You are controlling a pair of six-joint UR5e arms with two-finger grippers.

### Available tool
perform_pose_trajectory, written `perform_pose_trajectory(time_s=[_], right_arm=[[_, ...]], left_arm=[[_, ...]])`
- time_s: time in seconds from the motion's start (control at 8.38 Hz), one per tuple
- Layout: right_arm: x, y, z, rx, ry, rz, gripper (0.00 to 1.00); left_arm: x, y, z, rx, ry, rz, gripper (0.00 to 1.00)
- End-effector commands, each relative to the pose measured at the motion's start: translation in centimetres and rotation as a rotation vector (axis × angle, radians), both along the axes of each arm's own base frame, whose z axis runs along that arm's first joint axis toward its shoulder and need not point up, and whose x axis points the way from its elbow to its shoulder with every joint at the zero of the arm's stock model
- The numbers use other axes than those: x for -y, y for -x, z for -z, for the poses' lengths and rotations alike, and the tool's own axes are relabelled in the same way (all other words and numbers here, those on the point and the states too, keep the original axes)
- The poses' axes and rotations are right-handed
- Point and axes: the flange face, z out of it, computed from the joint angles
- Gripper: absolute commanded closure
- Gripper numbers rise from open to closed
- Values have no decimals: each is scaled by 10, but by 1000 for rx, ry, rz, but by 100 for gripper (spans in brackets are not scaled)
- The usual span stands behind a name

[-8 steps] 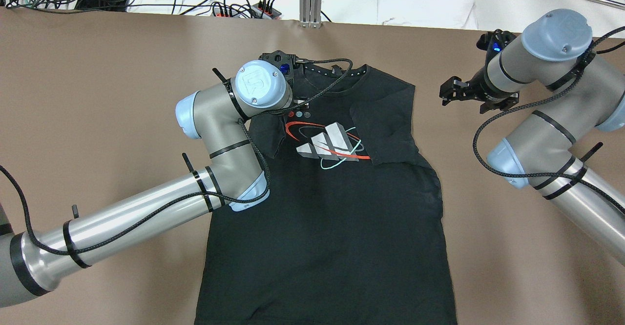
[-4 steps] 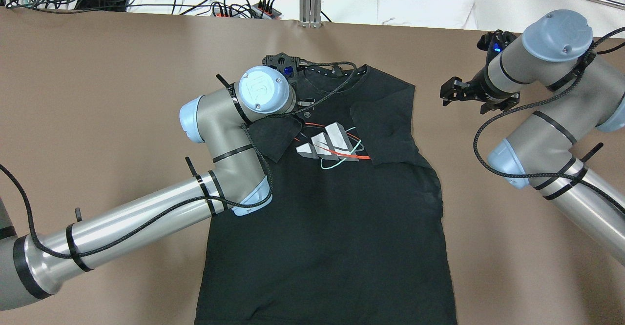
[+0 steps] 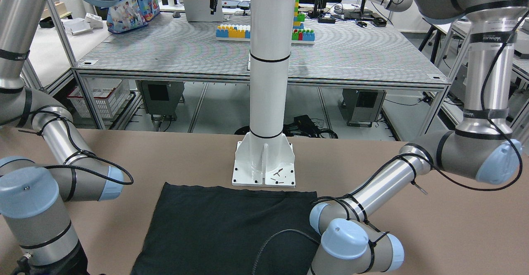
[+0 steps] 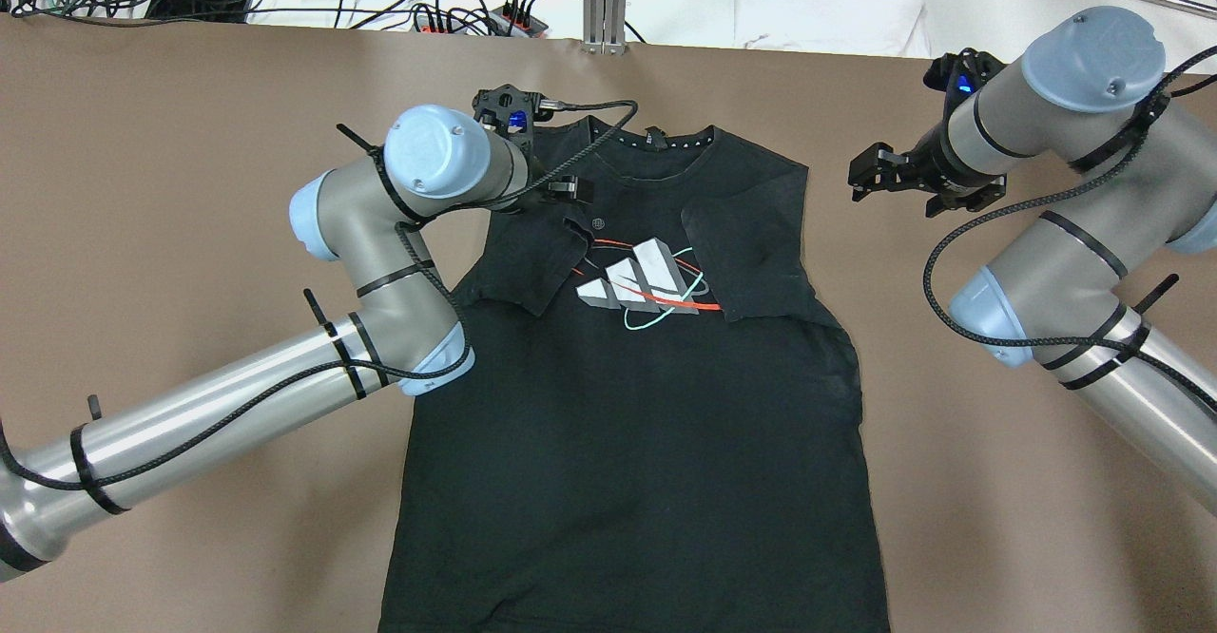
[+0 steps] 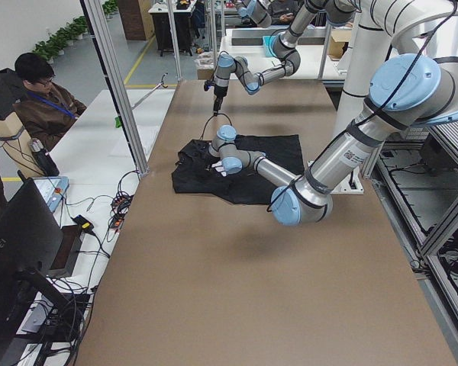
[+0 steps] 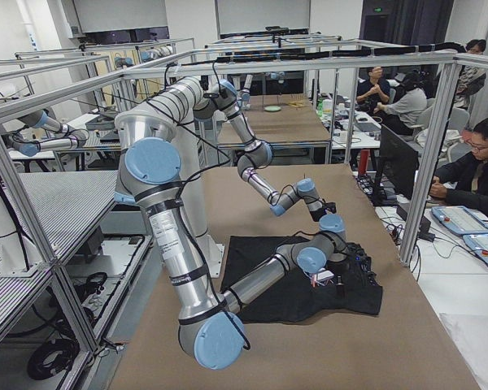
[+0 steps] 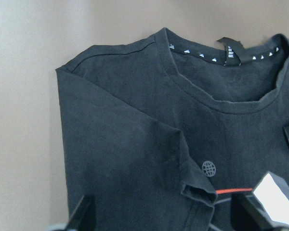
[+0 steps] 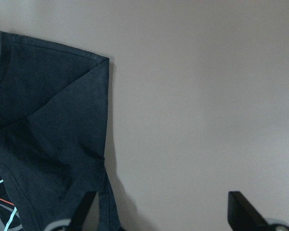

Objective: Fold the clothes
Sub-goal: 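Withdraw the left gripper beside the shirt while the right gripper moves toward the hem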

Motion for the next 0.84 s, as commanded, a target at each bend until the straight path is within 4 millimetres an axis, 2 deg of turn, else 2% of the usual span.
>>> perform_pose_trajectory(time_s=[0.0,0.12,0.48,0.72], right_arm=[[-56,-28,-11,47,3,42,6],[-75,-38,-31,48,21,52,6],[-121,-63,-55,95,-3,70,6],[-149,-75,-88,146,-40,105,6]], left_arm=[[-38,46,-29,-62,7,-15,0],[-52,59,-38,-77,22,-28,0],[-91,98,-73,-87,51,-41,0],[-122,128,-73,-99,105,-24,0]])
